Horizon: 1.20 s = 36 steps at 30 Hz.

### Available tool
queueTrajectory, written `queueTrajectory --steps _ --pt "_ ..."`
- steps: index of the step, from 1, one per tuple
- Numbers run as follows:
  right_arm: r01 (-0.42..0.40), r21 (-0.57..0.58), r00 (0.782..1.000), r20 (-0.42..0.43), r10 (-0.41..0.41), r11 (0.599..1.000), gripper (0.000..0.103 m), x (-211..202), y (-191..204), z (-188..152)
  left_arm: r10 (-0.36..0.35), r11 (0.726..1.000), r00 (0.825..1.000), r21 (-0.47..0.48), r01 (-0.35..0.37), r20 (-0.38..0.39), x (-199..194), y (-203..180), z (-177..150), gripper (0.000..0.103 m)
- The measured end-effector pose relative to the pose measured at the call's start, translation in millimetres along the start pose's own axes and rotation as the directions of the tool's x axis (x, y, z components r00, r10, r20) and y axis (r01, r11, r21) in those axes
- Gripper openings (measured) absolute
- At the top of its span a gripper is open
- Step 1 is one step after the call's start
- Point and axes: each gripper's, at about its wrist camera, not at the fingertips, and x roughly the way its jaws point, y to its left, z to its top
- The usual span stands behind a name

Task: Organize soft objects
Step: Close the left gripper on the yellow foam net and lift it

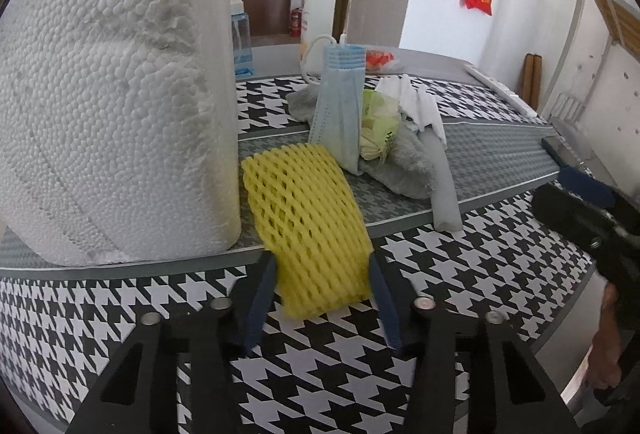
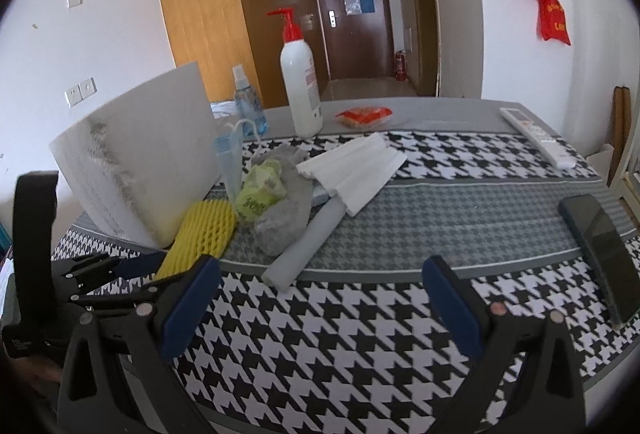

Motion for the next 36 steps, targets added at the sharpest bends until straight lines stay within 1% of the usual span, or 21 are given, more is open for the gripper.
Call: queueTrajectory --steps 1,3,5,9,13,17,21,24,26,27,28,31,34,36 --pt "-0.001 -0.003 1.0 -0.006 0.001 1.0 0.102 2 1 -1 0.002 1.0 1.0 0.002 -0.002 0.003 0 -1 0 0.042" --pt "0.001 -0.01 1.0 -0.024 -0.002 1.0 0.102 6 3 -1 0.015 1.0 1.0 0.009 -0.015 0.014 -1 -1 1 0.029" --pt "0.003 -0.016 0.999 -0.038 -0.004 1.0 0.102 10 5 -2 0.02 1.0 1.0 0.022 -0.021 0.023 -2 -2 1 0.025" --pt "0.013 -0.03 0.998 -0.057 -0.015 0.999 0.102 16 8 -2 0.006 1.0 0.999 0.031 -0.006 0.032 -4 -3 0 0.023" --pt "0.021 -0.03 0.997 -0.078 -0.023 0.999 0.099 22 10 0 0.0 0.999 0.999 0.032 -0.001 0.044 -9 0 -1 0.023" --pt "0.026 -0.026 0.992 -0.121 -0.029 0.999 0.088 33 11 0 -0.003 0.999 0.998 0.041 0.001 0.057 -15 0 -2 0.023" --pt "0.038 -0.049 0.986 -0.158 -0.045 0.998 0.08 43 19 0 -0.007 0.999 0.998 0.045 0.004 0.07 -20 2 -3 0.022" --pt "0.044 -0.049 0.982 -0.183 -0.052 0.998 0.071 50 21 -1 -0.017 0.999 0.997 0.045 0.014 0.07 -21 3 -6 0.022" --pt "0.048 -0.039 0.977 -0.208 -0.055 0.998 0.063 55 20 -1 -0.02 0.999 0.997 0.045 0.017 0.069 -22 3 -7 0.022" --pt "0.057 -0.042 0.977 -0.204 -0.065 0.997 0.061 56 20 -1 -0.025 0.999 0.997 0.047 0.022 0.069 -22 4 -8 0.022" --pt "0.063 -0.045 0.976 -0.206 -0.071 0.997 0.057 57 21 -1 -0.028 0.999 0.997 0.048 0.025 0.07 -22 3 -8 0.022" --pt "0.065 -0.038 0.975 -0.21 -0.071 0.997 0.05 58 22 -1 -0.039 0.998 0.996 0.057 0.035 0.074 -25 3 -10 0.022" --pt "0.066 -0.043 0.974 -0.215 -0.074 0.997 0.041 60 27 0 -0.047 0.997 0.995 0.064 0.042 0.083 -29 4 -11 0.022" --pt "0.074 -0.031 0.973 -0.219 -0.078 0.997 0.037 60 29 0 -0.055 0.997 0.995 0.067 0.049 0.087 -32 5 -11 0.022"
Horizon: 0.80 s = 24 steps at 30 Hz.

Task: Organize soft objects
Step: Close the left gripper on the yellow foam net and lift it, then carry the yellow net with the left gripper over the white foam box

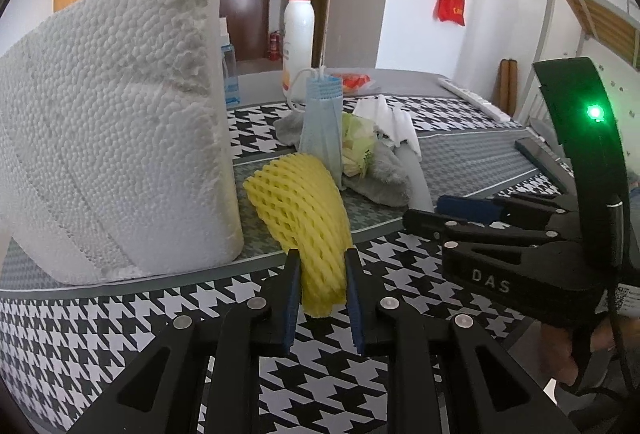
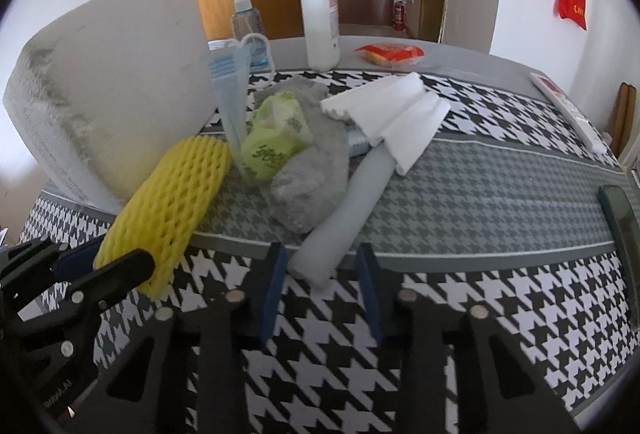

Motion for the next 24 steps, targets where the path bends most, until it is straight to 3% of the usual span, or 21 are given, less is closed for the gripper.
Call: queueTrajectory --steps 7,13,24 --pt "0.022 0.074 1.0 -0.007 -0.022 0.997 0.026 2 1 4 -0.025 1.0 0.999 0.015 0.025 0.02 -10 3 1 0.022" --pt "0.015 0.112 1.0 0.001 -0.015 0.994 0.011 -7 -5 3 -0.044 0.999 0.999 0.023 0.043 0.029 -15 5 -1 0.022" --pt "0.012 0.13 0.995 0.095 -0.024 0.992 0.01 -47 -11 2 -0.048 0.998 0.997 0.04 0.046 0.061 -25 0 3 0.022"
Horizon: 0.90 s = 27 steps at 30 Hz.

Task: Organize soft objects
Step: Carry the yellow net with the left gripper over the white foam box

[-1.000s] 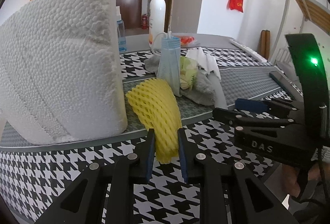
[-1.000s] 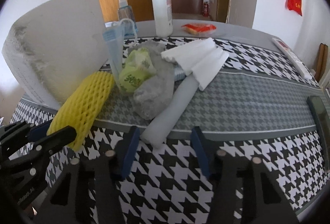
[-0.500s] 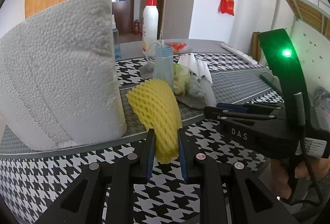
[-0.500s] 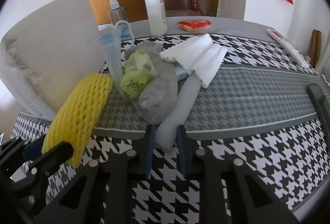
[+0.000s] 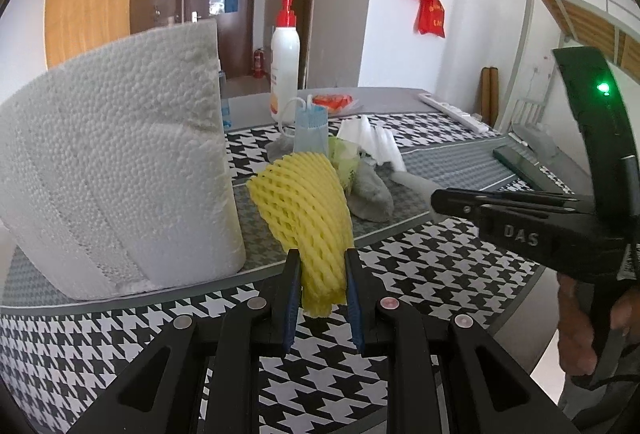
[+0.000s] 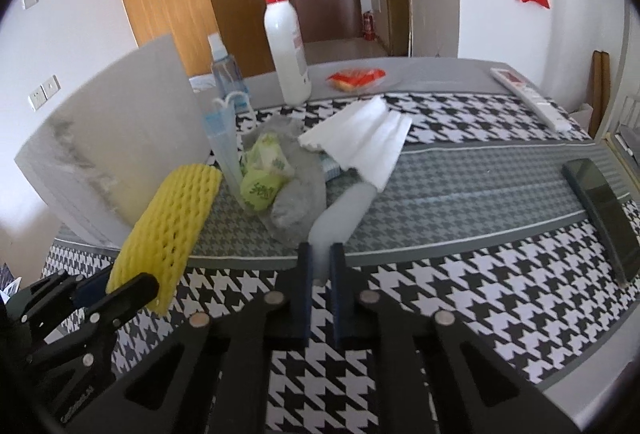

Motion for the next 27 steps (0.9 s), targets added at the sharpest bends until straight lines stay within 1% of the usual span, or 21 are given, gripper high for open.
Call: queueTrajectory --steps 17,27 --pt "-0.019 -0.027 0.994 0.103 0.022 0.999 0.011 -41 0 2 0.038 0.999 0.996 0.027 -0.04 0.08 -24 -11 12 0.022" --pt "-0.023 -0.033 0.99 0.137 0.028 0.999 0.011 -54 -2 4 0.032 0.999 0.994 0.032 -0.035 0.106 -33 -14 19 0.022"
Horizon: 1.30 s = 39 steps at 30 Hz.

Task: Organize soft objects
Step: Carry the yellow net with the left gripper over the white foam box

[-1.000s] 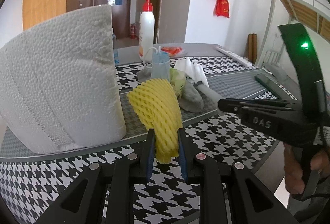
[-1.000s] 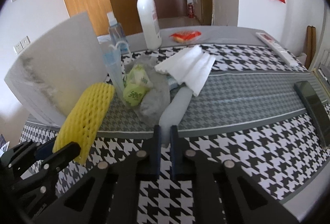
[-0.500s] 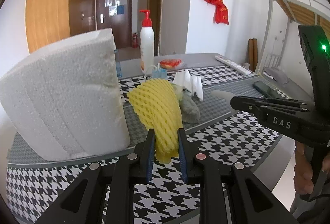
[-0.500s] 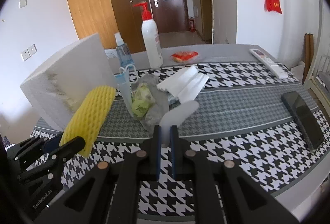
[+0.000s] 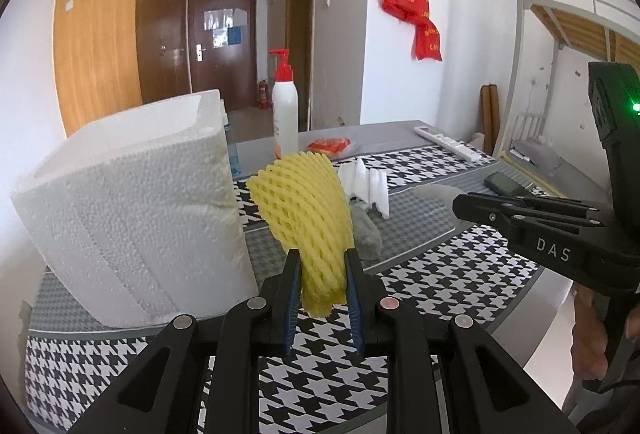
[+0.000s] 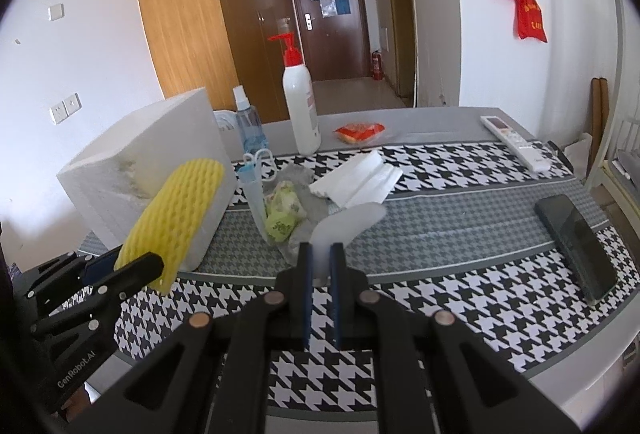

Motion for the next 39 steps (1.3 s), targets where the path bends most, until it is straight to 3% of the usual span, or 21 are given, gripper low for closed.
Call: queueTrajectory --steps 39 --pt "-0.062 -0.07 0.986 0.15 0.071 0.996 0.011 -37 8 40 0.044 0.999 0.988 0.022 -0.047 0.146 -35 -3 52 0.022"
